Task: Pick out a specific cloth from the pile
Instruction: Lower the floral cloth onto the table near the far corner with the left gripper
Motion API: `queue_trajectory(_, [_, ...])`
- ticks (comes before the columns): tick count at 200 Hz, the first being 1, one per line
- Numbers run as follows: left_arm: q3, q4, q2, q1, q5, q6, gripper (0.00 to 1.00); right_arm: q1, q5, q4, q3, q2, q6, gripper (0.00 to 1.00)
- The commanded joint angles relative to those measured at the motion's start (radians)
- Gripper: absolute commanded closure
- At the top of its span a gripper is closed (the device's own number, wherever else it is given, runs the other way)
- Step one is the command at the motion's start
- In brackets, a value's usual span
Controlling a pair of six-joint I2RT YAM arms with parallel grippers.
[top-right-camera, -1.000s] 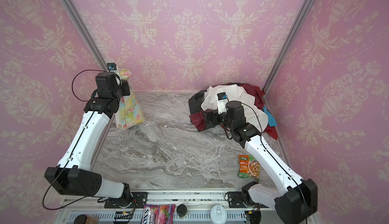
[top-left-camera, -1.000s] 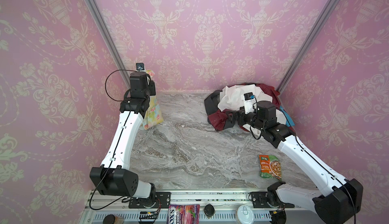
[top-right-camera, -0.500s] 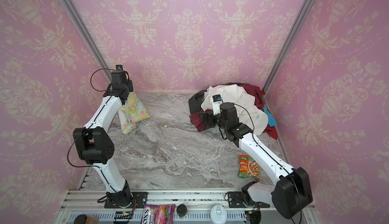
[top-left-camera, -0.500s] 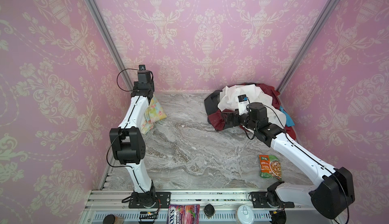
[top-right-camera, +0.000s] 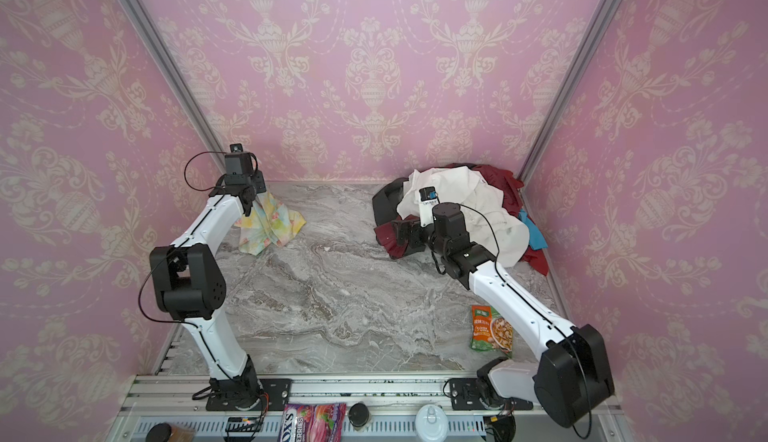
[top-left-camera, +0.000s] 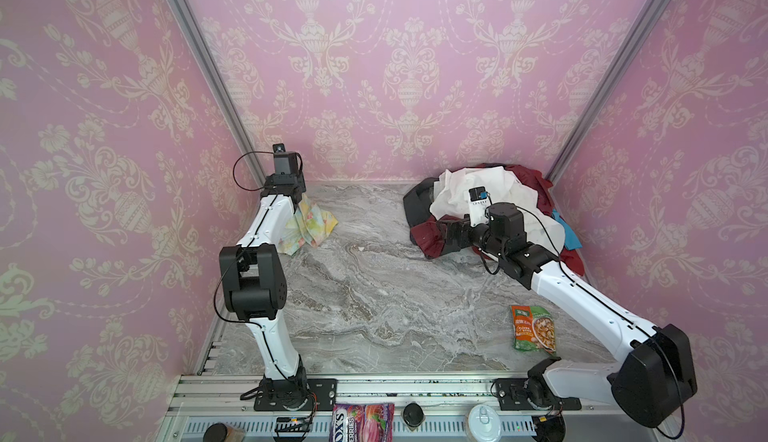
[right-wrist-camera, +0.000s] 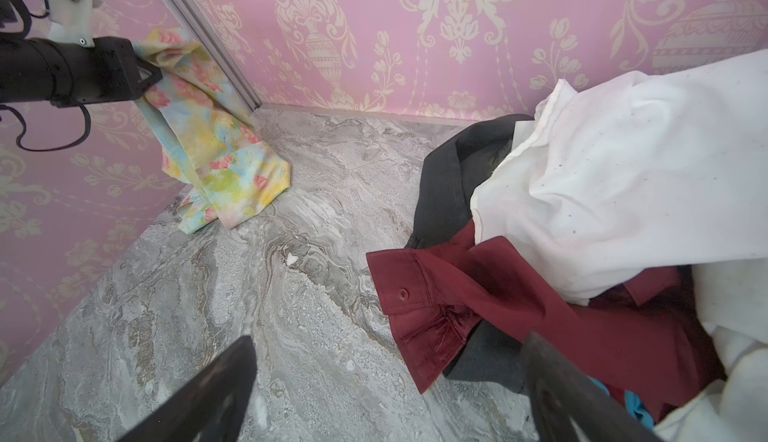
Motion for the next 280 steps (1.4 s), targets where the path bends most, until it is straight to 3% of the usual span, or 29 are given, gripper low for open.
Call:
queue_trajectory(1, [-0.118,0.000,-0.095,0.012,0.033,-0.077,1.00,0.006,-0.001,0.027,-0.025,-0.026,0.008,0.00])
queue_trajectory(30, [-0.241,-0.019,-0.139,0.014,0.049,-0.110,1.00,0.007,0.005,0.033,-0.042,-0.035,0.012,0.00])
queue_trajectory(121, [-0.351,-0.120,-0.116,-0.022,0.131,-0.108,1.00,0.005,0.042,0.053,-0.109,-0.080,0.040,0.00])
queue_trajectory(164, [-0.325,-0.178,-0.059,-0.102,0.098,-0.032,1.00,0.006,0.046,0.061,-0.122,-0.085,0.054,0.00])
queue_trajectory(204, [-0.227,-0.331,0.058,-0.148,0.061,-0.035,1.00,0.005,0.057,0.051,-0.134,-0.102,0.056,0.00])
queue_trajectory(259, [-0.118,-0.493,0.186,-0.137,0.075,-0.104,1.00,0.002,0.084,0.023,-0.133,-0.115,0.049,0.00])
queue_trajectory(280, [-0.061,-0.554,0.222,-0.094,0.137,-0.172,1.00,0.001,0.088,0.019,-0.139,-0.113,0.057,0.00])
